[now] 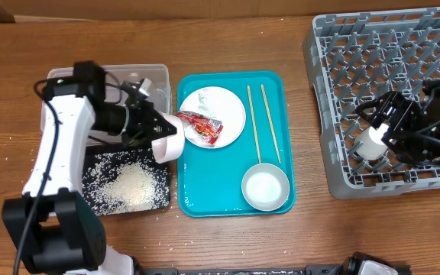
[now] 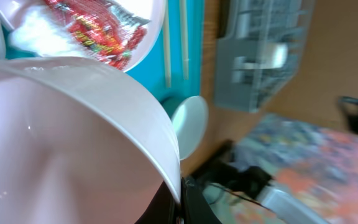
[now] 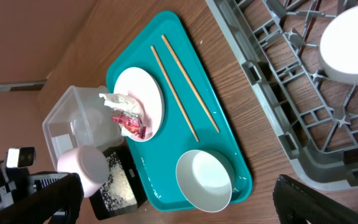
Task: Sort waste into correct bins and load items into the dishwasher
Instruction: 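Set the emptied bowl back on the teal tray with the left gripper, then pick the tissue off the white plate and drop it into the clear bin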
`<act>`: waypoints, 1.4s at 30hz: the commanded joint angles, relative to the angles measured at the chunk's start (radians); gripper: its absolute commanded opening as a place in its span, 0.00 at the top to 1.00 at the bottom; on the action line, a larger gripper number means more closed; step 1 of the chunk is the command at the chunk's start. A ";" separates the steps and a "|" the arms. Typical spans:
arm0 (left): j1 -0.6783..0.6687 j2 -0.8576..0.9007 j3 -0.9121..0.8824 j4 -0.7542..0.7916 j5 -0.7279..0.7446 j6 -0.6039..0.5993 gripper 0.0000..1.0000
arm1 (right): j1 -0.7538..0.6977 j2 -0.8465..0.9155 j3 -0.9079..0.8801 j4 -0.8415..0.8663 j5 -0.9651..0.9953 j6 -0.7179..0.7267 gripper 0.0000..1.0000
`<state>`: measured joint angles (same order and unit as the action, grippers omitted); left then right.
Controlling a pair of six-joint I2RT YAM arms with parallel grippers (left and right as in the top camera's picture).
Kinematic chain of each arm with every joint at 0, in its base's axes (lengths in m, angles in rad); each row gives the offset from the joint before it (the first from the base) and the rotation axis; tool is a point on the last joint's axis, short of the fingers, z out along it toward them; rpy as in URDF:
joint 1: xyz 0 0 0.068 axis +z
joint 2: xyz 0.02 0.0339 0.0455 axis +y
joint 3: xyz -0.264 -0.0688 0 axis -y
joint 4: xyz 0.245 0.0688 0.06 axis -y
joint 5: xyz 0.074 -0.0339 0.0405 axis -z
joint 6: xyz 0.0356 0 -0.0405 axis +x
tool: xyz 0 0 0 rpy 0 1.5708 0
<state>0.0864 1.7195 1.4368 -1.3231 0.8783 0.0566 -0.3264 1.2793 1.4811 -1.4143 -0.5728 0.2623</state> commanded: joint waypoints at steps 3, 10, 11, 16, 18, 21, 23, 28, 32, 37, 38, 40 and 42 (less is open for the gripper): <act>-0.269 -0.088 0.049 -0.006 -0.438 -0.264 0.96 | 0.002 -0.004 0.015 0.001 -0.014 -0.001 0.00; -0.708 -0.018 -0.123 0.157 -0.801 -0.545 0.96 | 0.002 -0.004 0.015 0.002 -0.013 -0.001 0.00; -0.746 -0.001 -0.146 0.190 -0.821 -0.565 0.96 | 0.002 -0.004 0.015 0.002 -0.013 -0.001 0.00; -0.863 0.075 -0.166 0.273 -0.956 -0.641 0.96 | 0.002 -0.004 0.015 0.002 -0.013 -0.001 0.00; -0.882 0.090 -0.164 0.293 -0.980 -0.642 0.94 | 0.002 -0.004 0.015 0.002 -0.013 -0.001 0.00; -0.880 0.087 -0.148 0.272 -0.990 -0.651 0.65 | 0.002 -0.004 0.015 0.001 -0.013 -0.002 0.00; -0.867 0.080 -0.098 0.215 -1.002 -0.647 0.34 | 0.002 -0.004 0.015 0.002 -0.013 -0.001 0.00; -0.817 0.077 0.122 0.095 -1.085 -0.606 0.04 | 0.002 -0.004 0.015 0.007 -0.013 -0.001 0.00; -0.737 0.078 0.213 0.192 -1.124 -0.486 0.10 | 0.002 -0.004 0.015 0.006 -0.013 -0.001 0.00; -0.586 0.160 0.212 0.351 -1.050 -0.417 0.19 | 0.002 -0.004 0.015 0.009 -0.013 -0.002 0.00; -0.565 0.185 0.212 0.367 -1.012 -0.401 0.20 | 0.002 -0.004 0.015 0.010 -0.013 -0.001 0.00; -0.536 0.235 0.212 0.389 -0.954 -0.389 0.22 | 0.002 -0.004 0.015 0.013 -0.013 -0.001 0.00; -0.514 0.284 0.213 0.405 -0.929 -0.391 0.25 | 0.002 -0.004 0.015 0.013 -0.013 -0.001 0.00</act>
<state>-0.4568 1.9011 1.6447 -0.9318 -0.1425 -0.3832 -0.3264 1.2793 1.4811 -1.4067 -0.5732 0.2619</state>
